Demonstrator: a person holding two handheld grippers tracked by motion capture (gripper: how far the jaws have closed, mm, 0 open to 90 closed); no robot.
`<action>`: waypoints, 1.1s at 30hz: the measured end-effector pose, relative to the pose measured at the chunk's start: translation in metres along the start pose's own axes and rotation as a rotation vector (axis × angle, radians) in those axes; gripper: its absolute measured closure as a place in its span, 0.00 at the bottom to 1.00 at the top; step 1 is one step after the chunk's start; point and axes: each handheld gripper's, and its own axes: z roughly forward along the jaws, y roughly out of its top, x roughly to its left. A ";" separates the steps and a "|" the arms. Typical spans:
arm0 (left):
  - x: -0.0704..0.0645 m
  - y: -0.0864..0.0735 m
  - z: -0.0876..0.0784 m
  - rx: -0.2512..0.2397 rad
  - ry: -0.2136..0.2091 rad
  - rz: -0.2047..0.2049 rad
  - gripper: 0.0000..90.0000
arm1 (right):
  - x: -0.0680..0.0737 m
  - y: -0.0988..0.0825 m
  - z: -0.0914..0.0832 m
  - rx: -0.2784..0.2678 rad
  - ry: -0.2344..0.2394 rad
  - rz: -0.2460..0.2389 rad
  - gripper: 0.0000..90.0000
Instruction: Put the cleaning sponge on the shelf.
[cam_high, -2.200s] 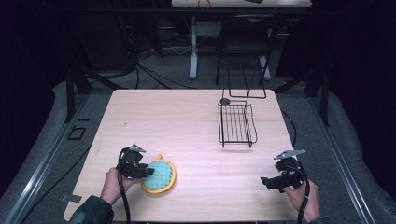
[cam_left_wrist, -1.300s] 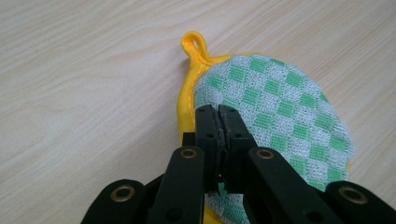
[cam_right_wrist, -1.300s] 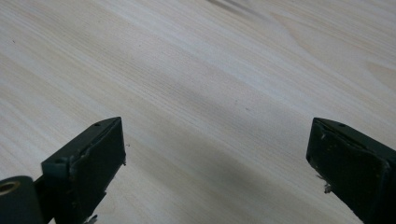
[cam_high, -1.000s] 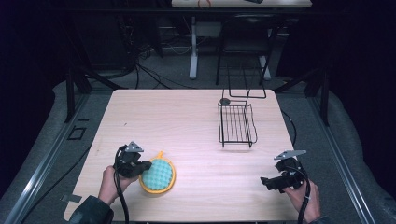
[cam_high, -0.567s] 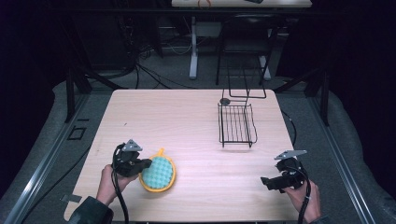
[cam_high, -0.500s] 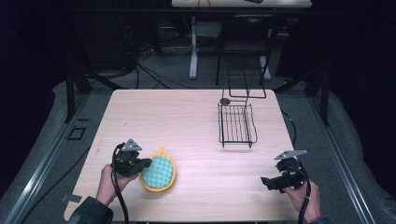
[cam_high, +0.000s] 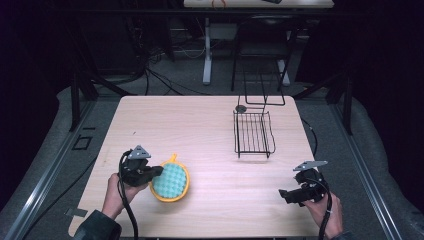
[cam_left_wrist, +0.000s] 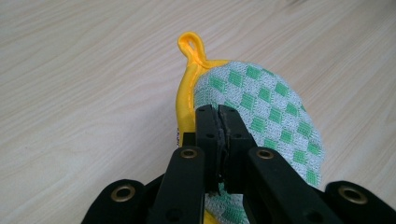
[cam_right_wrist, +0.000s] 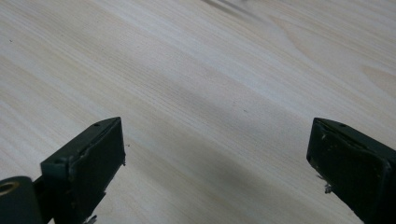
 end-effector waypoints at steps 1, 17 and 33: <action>-0.001 0.001 0.001 -0.007 0.002 -0.001 0.98 | 0.000 0.000 0.000 0.000 0.001 0.003 0.04; -0.009 0.027 0.009 -0.034 -0.033 0.044 0.98 | 0.001 0.000 0.001 0.001 -0.003 -0.009 0.04; -0.013 0.045 0.018 -0.059 -0.047 0.070 0.98 | 0.001 0.000 0.001 0.009 -0.002 -0.003 0.04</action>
